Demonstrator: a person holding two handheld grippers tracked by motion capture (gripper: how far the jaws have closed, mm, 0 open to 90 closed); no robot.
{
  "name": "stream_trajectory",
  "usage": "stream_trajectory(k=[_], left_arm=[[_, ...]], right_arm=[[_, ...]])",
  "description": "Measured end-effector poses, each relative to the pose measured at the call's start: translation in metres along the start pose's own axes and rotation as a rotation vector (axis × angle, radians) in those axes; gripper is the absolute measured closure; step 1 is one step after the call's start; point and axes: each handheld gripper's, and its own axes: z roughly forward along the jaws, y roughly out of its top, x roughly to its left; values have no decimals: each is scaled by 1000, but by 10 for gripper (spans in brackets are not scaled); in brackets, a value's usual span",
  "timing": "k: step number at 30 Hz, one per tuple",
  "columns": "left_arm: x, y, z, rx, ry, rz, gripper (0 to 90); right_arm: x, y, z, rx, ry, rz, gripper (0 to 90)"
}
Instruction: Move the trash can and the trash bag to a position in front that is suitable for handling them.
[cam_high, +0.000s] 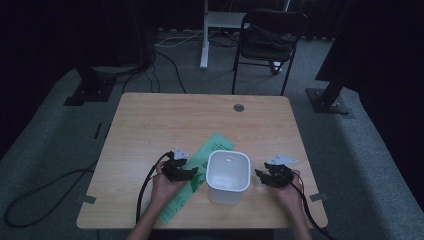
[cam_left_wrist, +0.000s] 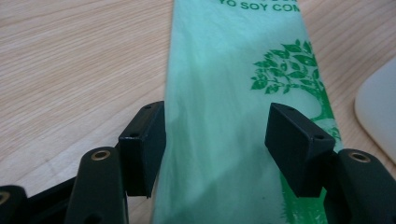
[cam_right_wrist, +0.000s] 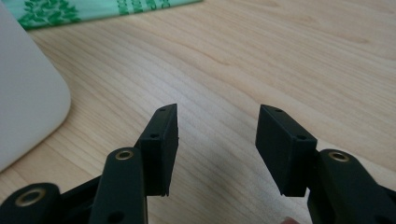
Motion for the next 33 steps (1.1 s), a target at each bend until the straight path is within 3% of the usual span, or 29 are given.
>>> stream_trajectory(k=[6, 14, 19, 24, 33], left_arm=[[-6, 2, 2, 1, -19, 17, 437], [-10, 3, 3, 2, 17, 34, 531], [-12, 3, 3, 5, 26, 46, 537], [-12, 2, 3, 2, 34, 50, 570], [-11, 1, 2, 4, 36, 59, 613]], right_arm=[[3, -3, 9, 36, -10, -27, 476], [4, -4, 13, 10, 21, -15, 475], [12, -3, 10, 33, 25, -38, 476], [29, -2, 5, 17, 108, -79, 477], [44, 4, 10, 20, 142, -122, 483]])
